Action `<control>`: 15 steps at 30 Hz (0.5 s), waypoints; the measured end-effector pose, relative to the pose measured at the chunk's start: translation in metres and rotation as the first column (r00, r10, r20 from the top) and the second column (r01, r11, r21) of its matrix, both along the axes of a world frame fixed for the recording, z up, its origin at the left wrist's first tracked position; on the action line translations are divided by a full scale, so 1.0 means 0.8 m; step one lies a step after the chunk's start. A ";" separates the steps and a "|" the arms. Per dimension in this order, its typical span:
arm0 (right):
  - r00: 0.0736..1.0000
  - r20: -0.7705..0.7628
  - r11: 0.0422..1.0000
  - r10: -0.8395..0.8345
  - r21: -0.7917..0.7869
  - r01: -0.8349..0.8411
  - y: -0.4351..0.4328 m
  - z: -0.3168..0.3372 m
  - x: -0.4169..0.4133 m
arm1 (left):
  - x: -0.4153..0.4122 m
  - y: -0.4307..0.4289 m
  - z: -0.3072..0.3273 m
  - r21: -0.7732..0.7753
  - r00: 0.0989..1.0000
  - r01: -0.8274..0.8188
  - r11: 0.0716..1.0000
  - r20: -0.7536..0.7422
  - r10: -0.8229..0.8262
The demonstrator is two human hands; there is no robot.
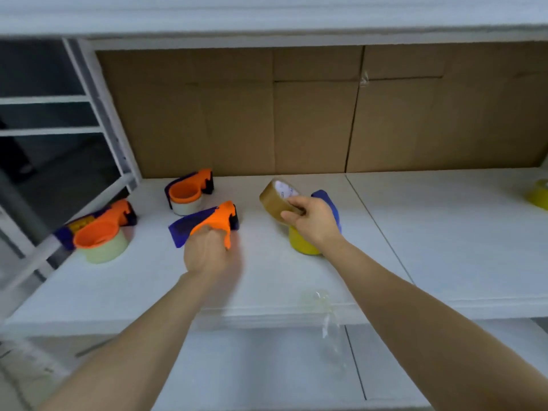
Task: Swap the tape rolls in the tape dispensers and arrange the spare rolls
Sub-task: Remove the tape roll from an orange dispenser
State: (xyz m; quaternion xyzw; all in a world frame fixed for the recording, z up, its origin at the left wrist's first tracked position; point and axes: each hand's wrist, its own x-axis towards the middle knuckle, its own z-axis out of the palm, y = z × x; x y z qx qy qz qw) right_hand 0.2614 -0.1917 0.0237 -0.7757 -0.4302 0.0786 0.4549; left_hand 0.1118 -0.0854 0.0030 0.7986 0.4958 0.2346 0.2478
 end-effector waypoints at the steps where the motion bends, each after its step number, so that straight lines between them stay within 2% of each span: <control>1: 1.000 -0.002 1.000 -0.002 0.003 0.002 0.003 0.001 0.000 | -0.004 0.001 0.001 -0.064 0.999 -0.041 0.997 0.012 0.042; 2: 1.000 -0.001 1.000 -0.008 0.009 0.008 0.005 0.002 0.002 | -0.006 0.002 0.000 -0.095 0.996 -0.087 0.992 -0.030 0.084; 3: 1.000 0.005 1.000 -0.016 0.016 0.016 0.003 0.004 0.005 | -0.004 0.002 -0.001 -0.076 0.984 -0.126 0.989 -0.135 0.115; 4: 1.000 0.009 0.999 -0.029 0.022 0.029 -0.002 0.006 0.010 | 0.002 0.001 -0.001 0.024 0.948 -0.117 0.993 -0.297 0.119; 5: 0.999 0.007 0.999 -0.043 0.031 0.043 -0.010 0.009 0.017 | 0.013 -0.004 0.004 0.131 0.911 -0.071 0.989 -0.395 0.118; 6: 0.998 0.006 0.998 -0.057 0.041 0.057 -0.020 0.012 0.025 | 0.029 -0.014 0.009 0.187 0.914 -0.017 0.982 -0.396 0.091; 10: 0.990 0.024 0.989 -0.142 0.044 0.140 -0.089 0.018 0.074 | 0.122 -0.091 0.048 0.219 0.950 0.205 0.954 -0.279 -0.140; 15: 0.951 0.074 0.953 -0.299 -0.028 0.302 -0.222 0.010 0.162 | 0.245 -0.223 0.056 0.215 0.871 0.471 0.856 -0.270 -0.411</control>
